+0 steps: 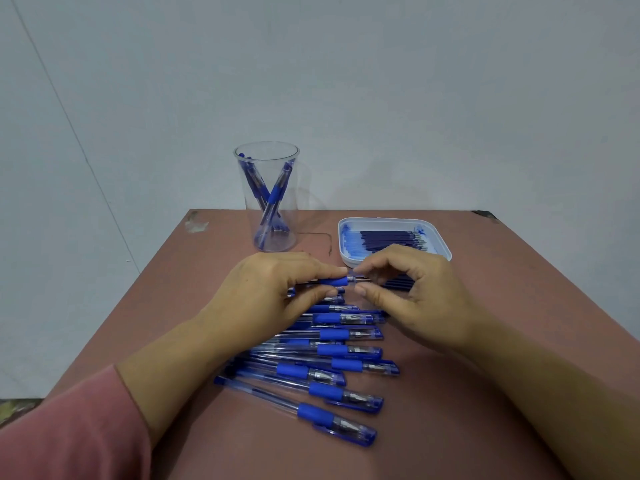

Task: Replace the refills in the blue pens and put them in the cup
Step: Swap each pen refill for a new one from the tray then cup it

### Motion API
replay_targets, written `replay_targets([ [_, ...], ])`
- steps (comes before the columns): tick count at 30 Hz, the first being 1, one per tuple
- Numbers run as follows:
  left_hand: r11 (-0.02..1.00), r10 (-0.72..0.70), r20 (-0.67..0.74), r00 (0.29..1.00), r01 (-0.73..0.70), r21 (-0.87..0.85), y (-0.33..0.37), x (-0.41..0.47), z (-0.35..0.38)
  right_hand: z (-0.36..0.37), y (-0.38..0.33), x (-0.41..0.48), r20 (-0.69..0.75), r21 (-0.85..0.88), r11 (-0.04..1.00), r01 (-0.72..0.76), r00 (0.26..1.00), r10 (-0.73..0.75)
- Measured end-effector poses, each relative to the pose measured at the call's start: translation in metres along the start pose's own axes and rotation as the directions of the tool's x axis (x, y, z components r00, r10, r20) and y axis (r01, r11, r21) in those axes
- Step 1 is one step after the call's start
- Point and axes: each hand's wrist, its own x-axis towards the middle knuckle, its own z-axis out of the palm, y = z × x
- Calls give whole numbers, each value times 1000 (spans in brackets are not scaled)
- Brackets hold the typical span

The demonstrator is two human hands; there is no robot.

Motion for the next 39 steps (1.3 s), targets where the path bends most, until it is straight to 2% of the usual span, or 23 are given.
replay_targets([
  [4,1000,-3,4,1000,3,8,0,0,0,-2,-2,0,-17,34,998,-45,999,45],
  [8,1000,-5,10,1000,5,11,1,1,1,1,1,0,31,26,999,-42,999,41],
  [13,1000,-7,3,1000,6,8,0,0,1,-1,-1,-1,53,128,986,-104,994,98],
  [20,999,-38,0,999,38,24,-3,1,1,0,4,1,5,89,989,-122,993,122],
  [22,998,-57,-6,998,57,27,-6,0,0,-5,13,2,-22,-15,991,-132,991,132],
  [25,997,-73,-8,997,73,36,-8,0,-1,-14,29,3,103,-263,961,-82,988,113],
  [27,997,-71,-6,997,71,38,-9,0,-1,-18,33,4,228,-351,936,-20,968,106],
  [30,997,-73,-8,997,74,30,-7,0,0,-17,30,7,338,-404,914,37,935,111],
  [33,996,-78,-4,997,78,36,-6,0,0,-15,25,10,413,-379,925,30,900,140],
  [35,996,-79,1,997,79,36,-6,0,-1,-17,27,9,394,-367,930,5,907,150],
  [39,995,-90,9,996,90,37,-6,0,-1,-24,26,3,121,-260,963,-69,987,104],
])
